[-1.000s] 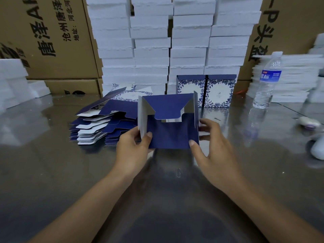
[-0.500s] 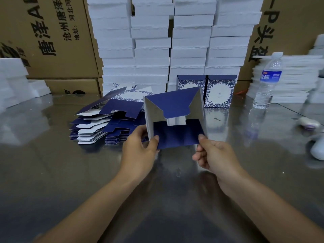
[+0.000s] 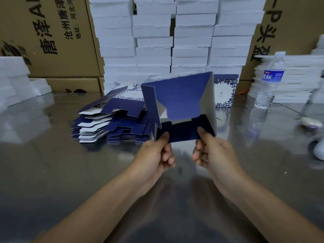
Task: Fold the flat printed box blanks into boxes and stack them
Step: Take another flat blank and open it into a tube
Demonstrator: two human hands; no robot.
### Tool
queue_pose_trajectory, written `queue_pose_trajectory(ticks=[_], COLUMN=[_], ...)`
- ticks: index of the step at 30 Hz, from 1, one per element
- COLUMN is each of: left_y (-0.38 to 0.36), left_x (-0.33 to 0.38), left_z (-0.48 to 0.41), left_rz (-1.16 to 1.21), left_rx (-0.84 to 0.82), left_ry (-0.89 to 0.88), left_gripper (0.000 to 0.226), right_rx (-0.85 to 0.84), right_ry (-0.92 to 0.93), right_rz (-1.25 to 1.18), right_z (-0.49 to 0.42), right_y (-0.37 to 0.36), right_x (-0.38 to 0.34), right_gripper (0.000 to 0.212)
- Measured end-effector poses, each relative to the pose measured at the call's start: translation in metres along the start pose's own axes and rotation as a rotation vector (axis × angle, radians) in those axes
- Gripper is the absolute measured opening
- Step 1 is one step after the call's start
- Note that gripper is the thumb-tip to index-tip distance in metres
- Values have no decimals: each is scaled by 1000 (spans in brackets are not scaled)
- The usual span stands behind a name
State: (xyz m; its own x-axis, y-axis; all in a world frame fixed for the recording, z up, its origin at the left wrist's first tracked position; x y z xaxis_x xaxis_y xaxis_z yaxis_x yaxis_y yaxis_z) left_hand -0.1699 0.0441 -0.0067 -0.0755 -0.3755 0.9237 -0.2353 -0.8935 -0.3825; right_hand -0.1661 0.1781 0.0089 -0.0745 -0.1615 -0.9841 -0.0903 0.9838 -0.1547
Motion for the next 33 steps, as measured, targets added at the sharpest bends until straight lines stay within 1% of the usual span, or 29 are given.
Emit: queue_pose_trajectory(ticks=[3,5,7,10,15,18,23,25,30,33], left_y=[-1,-2,-5,-12,-9,-8,-8,-10,-25,-22], left_x=[4,6,5,1,-3,-3,-7,-9,-13,-16], left_z=[0,0,1,5,6,6,8,8,7,7], left_rz=[-53,-70,-57,-58,4,-19,-83,-71,-80,-26], left_rx=[-7,-16,-37,-79,-3,26,24,10,-115,-78], left_ry=[-32,-35,-20,0,-6,-7,18,33,44,58], left_gripper=[60,61,57,44,47,44,36,38,44,47], right_rx=[-20,-30,-45,-60,-58,-111,-181,-186,-188,-169], right_ry=[-37,-45,-56,-71,-104,-149,-205,-196,-184,-217], right_rz=[54,63,41,30,-11,-46,-91,-94,-59,-51], right_z=[2,2,2,5,5,7,10,9,8,8], right_y=[-5,-6,-7,-12,-15,-18,-24,-25,-27,-25], right_x=[3,3,4,9,13,17,21,21,24,27], right_gripper=[53,54,57,59,60,58,52,51,55,56])
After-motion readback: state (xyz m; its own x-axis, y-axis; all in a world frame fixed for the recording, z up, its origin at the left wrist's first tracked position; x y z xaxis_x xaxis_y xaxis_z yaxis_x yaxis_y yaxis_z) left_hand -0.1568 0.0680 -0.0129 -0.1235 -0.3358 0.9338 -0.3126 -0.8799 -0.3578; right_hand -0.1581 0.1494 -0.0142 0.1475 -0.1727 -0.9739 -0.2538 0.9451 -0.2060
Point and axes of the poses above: each hand's wrist, its own z-axis away from the middle knuckle, its own y-axis out of the back of the hand, x = y × z, the point moved 10 cm from there along -z, towards the middle knuckle, and after that the axes turned 8 degrees about -x, right-handed, at the moved point
